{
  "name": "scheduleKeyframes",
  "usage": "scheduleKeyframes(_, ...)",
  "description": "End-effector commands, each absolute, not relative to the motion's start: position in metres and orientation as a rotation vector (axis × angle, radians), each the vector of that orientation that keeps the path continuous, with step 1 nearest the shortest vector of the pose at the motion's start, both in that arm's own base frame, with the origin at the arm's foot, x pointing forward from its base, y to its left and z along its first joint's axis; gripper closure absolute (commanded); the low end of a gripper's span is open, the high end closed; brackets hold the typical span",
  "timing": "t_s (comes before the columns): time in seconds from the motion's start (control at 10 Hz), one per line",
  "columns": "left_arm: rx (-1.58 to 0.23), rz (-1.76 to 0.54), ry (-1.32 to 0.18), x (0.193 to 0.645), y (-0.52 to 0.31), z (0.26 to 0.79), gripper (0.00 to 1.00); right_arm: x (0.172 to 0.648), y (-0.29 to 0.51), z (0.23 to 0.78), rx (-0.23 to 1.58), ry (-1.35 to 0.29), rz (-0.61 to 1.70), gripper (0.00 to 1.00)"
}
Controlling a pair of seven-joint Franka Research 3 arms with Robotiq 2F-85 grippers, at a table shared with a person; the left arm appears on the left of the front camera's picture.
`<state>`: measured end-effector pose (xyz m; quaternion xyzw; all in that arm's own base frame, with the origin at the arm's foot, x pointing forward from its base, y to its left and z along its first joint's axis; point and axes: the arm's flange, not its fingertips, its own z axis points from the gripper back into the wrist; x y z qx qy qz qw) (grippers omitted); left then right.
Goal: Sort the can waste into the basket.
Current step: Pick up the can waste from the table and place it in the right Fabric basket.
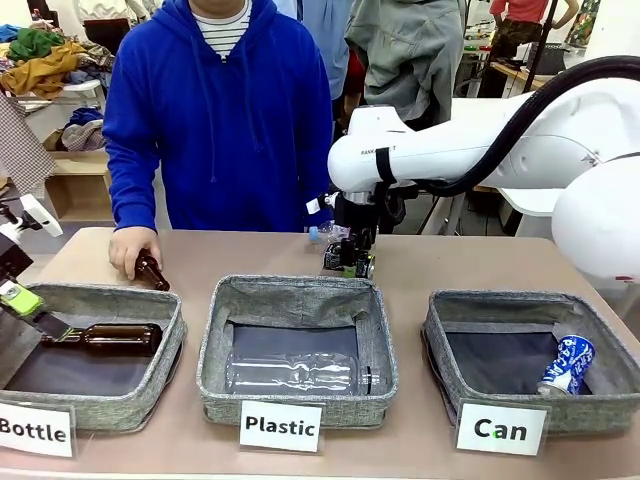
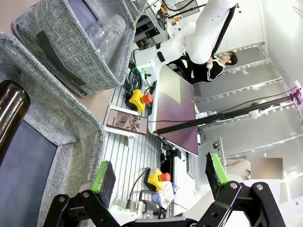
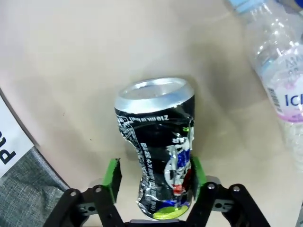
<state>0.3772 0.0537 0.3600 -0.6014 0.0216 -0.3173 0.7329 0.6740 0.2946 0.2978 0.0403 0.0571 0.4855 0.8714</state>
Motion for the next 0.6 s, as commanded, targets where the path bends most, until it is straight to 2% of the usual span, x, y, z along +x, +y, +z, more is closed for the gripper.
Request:
scheduleKeyframes(0.0, -1.327, -0.716, 0.039, 0.373, 0.054, 0.36, 0.0, 0.684, 0.299, 0.303, 0.037, 0.139, 0.995, 0.63)
scheduleKeyframes(0.1, -1.327, -0.716, 0.039, 0.373, 0.054, 0.36, 0.0, 0.684, 0.299, 0.304, 0.036, 0.144, 0.996, 1.0)
scheduleKeyframes(0.5, -1.327, -0.716, 0.039, 0.373, 0.054, 0.36, 0.0, 0.671, 0.284, 0.33, 0.029, 0.171, 1.053, 1.0)
